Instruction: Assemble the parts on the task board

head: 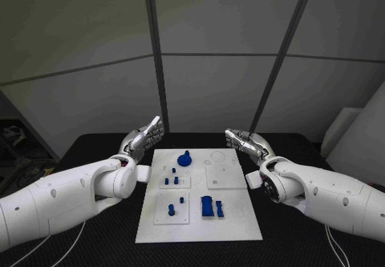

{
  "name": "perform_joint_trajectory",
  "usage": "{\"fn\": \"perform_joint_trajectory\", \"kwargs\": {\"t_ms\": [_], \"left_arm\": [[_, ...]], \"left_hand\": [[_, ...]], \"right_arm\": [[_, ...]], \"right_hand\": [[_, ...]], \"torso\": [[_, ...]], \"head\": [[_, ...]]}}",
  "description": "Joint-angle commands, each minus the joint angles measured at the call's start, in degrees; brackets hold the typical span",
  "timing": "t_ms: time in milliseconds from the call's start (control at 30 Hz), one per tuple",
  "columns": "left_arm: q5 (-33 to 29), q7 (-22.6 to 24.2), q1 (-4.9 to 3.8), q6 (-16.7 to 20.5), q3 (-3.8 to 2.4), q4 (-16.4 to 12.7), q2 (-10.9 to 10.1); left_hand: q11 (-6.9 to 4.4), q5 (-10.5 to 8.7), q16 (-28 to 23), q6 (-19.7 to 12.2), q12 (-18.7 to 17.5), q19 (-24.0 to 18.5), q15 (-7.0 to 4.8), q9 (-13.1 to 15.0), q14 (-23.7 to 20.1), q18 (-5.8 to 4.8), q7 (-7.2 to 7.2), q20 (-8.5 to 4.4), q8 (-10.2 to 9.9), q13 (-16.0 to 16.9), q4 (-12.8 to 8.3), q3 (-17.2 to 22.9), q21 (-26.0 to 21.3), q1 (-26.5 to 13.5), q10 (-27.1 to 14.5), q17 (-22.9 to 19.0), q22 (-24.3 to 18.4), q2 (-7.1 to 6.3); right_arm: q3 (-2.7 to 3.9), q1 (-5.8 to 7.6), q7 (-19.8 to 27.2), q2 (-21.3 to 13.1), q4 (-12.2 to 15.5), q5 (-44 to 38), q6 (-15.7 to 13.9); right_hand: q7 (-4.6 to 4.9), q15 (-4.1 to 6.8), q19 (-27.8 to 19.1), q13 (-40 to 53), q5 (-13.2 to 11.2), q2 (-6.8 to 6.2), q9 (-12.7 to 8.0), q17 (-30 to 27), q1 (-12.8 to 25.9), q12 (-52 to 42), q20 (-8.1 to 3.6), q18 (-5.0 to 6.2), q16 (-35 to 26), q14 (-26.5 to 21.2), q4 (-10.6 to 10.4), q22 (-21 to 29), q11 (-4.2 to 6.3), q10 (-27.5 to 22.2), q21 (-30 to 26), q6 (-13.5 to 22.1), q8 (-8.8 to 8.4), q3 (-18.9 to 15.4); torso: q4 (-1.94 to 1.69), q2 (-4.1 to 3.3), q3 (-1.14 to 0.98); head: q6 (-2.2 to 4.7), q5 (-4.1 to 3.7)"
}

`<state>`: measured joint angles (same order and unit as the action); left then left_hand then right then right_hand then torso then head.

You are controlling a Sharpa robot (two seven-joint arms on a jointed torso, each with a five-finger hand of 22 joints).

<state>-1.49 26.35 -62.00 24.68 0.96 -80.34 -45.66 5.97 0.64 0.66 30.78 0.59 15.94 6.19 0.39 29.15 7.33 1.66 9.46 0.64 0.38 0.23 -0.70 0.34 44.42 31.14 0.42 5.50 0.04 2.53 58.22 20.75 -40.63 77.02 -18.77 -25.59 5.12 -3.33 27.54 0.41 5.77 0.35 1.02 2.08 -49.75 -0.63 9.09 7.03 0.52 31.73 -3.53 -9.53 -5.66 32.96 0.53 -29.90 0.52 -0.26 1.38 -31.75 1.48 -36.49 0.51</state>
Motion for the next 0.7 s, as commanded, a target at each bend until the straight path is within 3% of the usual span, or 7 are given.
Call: {"fn": "perform_joint_trajectory", "kwargs": {"t_ms": [33,67,267,367,400,433,700], "left_arm": [[0.96,2.10,0.57,10.13,-0.35,-3.50,0.39],[1.04,2.30,0.76,11.52,-0.44,-4.40,0.47],[1.40,3.21,1.62,17.83,-0.86,-8.55,0.87],[1.47,3.40,1.80,19.14,-0.94,-9.42,0.95],[1.49,3.43,1.83,19.35,-0.96,-9.55,0.96],[1.49,3.44,1.84,19.44,-0.96,-9.61,0.97],[1.49,3.44,1.84,19.44,-0.96,-9.61,0.97]], "left_hand": [[-5.97,-0.64,-0.66,-10.08,-0.59,-5.23,-2.03,-0.39,-9.54,-2.17,-1.66,-3.09,-0.64,-0.38,-0.23,0.70,-0.34,-14.54,-10.19,-0.42,-5.50,-0.04],[-5.97,-0.64,-0.66,-10.90,-0.59,-5.58,-6.19,-0.39,-10.31,-2.20,-1.66,-3.44,-0.64,-0.38,-0.23,0.70,-0.34,-15.70,-11.00,-0.42,-5.50,-0.04],[-5.97,-0.64,-0.66,-15.36,-0.59,-7.83,-6.19,-0.39,-14.56,-2.19,-1.66,-4.84,-0.64,-0.38,-0.23,0.70,-0.34,-22.18,-15.54,-0.42,-5.50,-0.04],[-5.97,-0.64,-0.66,-16.94,-0.59,-8.65,-6.19,-0.39,-16.07,-2.18,-1.66,-5.37,-0.64,-0.38,-0.23,0.70,-0.34,-24.47,-17.17,-0.42,-5.50,-0.04],[-5.97,-0.64,-0.66,-17.49,-0.59,-8.89,-6.19,-0.39,-16.56,-2.17,-1.66,-9.46,-0.64,-0.38,-0.23,0.70,-0.34,-25.25,-17.71,-0.42,-5.50,-0.04],[-5.97,-0.64,-0.66,-18.03,-0.59,-9.24,-6.19,-0.39,-17.06,-2.17,-1.66,-9.46,-0.64,-0.38,-0.23,0.70,-0.34,-25.99,-18.21,-0.42,-5.50,-0.04],[-5.97,-0.64,-0.66,-21.66,-0.59,-11.30,-6.19,-0.39,-20.54,-2.17,-1.66,-9.46,-0.64,-0.38,-0.23,0.70,-0.34,-31.25,-21.91,-0.42,-5.50,-0.04]], "right_arm": [[-0.79,0.75,5.23,-1.42,4.80,10.13,-10.06],[-1.06,0.94,5.82,-1.83,6.05,11.46,-11.36],[-2.26,1.76,8.45,-3.65,11.67,17.43,-17.21],[-2.49,1.92,8.96,-4.00,12.76,18.59,-18.34],[-2.52,1.94,9.03,-4.05,12.90,18.74,-18.49],[-2.53,1.94,9.04,-4.06,12.93,18.77,-18.53],[-2.53,1.94,9.04,-4.06,12.93,18.77,-18.53]], "right_hand": [[-5.12,3.33,-9.03,-0.41,-5.77,-0.35,-1.02,-2.08,16.26,0.63,-2.96,-2.39,-0.52,-10.39,3.53,3.12,5.66,-10.76,-0.53,9.78,-0.52,0.26],[-5.12,3.33,-9.73,-0.41,-5.77,-0.35,-1.02,-2.08,17.56,0.63,-3.22,-2.39,-0.52,-11.19,3.53,3.37,5.66,-11.63,-0.53,10.57,-0.52,0.26],[-5.12,3.33,-13.72,-0.41,-5.77,-0.35,-1.02,-2.08,24.74,0.63,-4.51,-3.01,-0.52,-15.80,3.53,4.74,5.66,-16.40,-0.53,14.91,-0.52,0.26],[-5.12,3.33,-15.11,-0.41,-5.77,-0.35,-1.02,-2.08,27.32,0.63,-5.01,-3.01,-0.52,-17.45,3.53,5.23,5.66,-18.09,-0.53,16.43,-0.52,0.26],[-5.12,3.33,-15.63,-0.41,-5.77,-0.35,-1.02,-2.08,28.19,0.63,-9.09,-7.03,-0.52,-17.96,3.53,5.40,5.66,-18.64,-0.53,16.95,-0.52,0.26],[-5.12,3.33,-16.06,-0.41,-5.77,-0.35,-1.02,-2.08,29.03,0.63,-9.09,-7.03,-0.52,-18.52,3.53,9.53,5.66,-19.20,-0.53,17.47,-0.52,0.26],[-5.12,3.33,-19.25,-0.41,-5.77,-0.35,-1.02,-2.08,34.93,0.63,-9.09,-7.03,-0.52,-22.25,3.53,9.53,5.66,-23.14,-0.53,21.01,-0.52,0.26]], "torso": [[-1.17,0.49,-1.26],[-1.26,0.52,-1.36],[-1.38,0.57,-1.48],[-1.38,0.57,-1.48],[-1.38,0.57,-1.48],[-1.38,0.57,-1.48],[-1.38,0.57,-1.48]], "head": [[1.65,-0.40],[1.85,-0.45],[2.11,-0.51],[2.11,-0.51],[2.11,-0.51],[2.11,-0.51],[2.11,-0.51]]}}
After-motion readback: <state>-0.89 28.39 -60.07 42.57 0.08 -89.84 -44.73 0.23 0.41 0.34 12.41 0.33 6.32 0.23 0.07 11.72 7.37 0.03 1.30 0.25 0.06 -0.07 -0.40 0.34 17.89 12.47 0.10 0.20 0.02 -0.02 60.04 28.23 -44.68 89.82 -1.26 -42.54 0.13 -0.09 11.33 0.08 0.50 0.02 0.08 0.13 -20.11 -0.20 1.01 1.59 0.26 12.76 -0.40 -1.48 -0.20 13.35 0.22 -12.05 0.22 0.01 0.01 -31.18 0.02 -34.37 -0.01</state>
